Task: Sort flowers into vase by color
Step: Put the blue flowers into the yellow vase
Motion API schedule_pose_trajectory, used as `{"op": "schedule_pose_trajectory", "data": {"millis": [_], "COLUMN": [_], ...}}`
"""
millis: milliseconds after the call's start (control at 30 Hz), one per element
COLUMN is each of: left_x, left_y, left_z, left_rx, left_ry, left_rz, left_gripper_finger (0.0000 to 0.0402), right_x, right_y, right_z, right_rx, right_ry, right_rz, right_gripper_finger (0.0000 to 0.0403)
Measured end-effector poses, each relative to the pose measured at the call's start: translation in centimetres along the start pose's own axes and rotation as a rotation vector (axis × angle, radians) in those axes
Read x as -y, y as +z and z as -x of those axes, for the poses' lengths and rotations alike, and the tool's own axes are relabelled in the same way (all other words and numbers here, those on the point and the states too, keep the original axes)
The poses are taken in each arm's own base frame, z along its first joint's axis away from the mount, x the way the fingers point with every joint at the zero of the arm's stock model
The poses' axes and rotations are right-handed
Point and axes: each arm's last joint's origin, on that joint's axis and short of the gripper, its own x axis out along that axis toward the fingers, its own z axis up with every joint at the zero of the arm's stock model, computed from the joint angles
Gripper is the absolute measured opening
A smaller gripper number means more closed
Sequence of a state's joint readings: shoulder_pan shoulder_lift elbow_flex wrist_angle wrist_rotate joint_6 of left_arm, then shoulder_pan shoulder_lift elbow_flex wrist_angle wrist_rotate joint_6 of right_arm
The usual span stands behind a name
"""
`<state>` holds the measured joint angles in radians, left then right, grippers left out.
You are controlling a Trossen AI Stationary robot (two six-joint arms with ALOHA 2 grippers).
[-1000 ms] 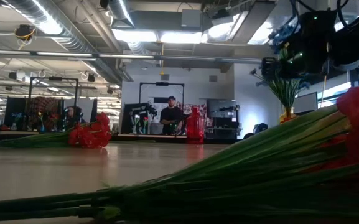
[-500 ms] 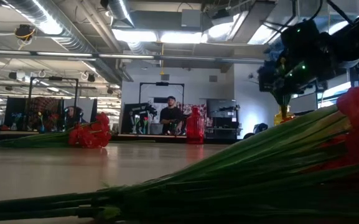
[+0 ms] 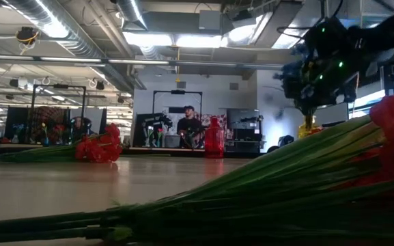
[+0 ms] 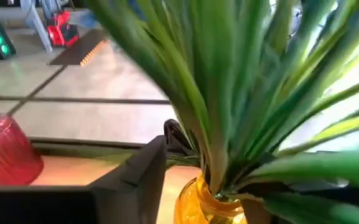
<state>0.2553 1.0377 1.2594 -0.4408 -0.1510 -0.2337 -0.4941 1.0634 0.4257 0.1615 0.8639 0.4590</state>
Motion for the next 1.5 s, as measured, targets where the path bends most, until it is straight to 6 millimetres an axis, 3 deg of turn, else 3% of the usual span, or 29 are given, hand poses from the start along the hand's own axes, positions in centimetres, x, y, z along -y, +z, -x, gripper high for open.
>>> {"op": "schedule_pose_trajectory", "data": {"millis": [233, 500, 767, 1033, 1200, 1400, 1500], "left_x": [0.5, 1.8, 3.2, 3.6, 3.5, 3.4, 3.4], "left_y": [-0.1, -0.4, -0.7, -0.9, -0.9, -1.2, -1.2], "left_z": [0.9, 1.2, 1.6, 1.8, 1.8, 1.7, 1.7], "left_rx": [-0.01, -0.02, -0.034, -0.029, -0.026, -0.052, -0.056], "left_ry": [-0.026, -0.092, -0.164, -0.152, -0.142, -0.126, -0.116], "left_rz": [0.0, -0.012, 0.008, 0.004, 0.002, -0.044, -0.075], "left_gripper_finger": [0.0149, 0.0149, 0.0149, 0.0149, 0.0149, 0.0149, 0.0149], "right_x": [0.5, 0.1, -0.6, -0.4, -0.1, 1.8, 2.7], "right_y": [2.8, 6.1, 4.4, 4.1, 3.7, 2.7, 3.4], "right_z": [3.5, 8.3, 11.7, 12.3, 12.4, 12.3, 12.3], "right_rx": [-0.082, -0.218, -0.453, -0.436, -0.523, -0.619, -0.672], "right_ry": [0.081, 0.407, 0.584, 0.562, 0.579, 0.457, 0.388], "right_rz": [-0.021, -0.076, -0.04, -0.02, -0.021, 0.184, 0.211], "right_gripper_finger": [0.0221, 0.0233, 0.0222, 0.0221, 0.0221, 0.0216, 0.0191]}}
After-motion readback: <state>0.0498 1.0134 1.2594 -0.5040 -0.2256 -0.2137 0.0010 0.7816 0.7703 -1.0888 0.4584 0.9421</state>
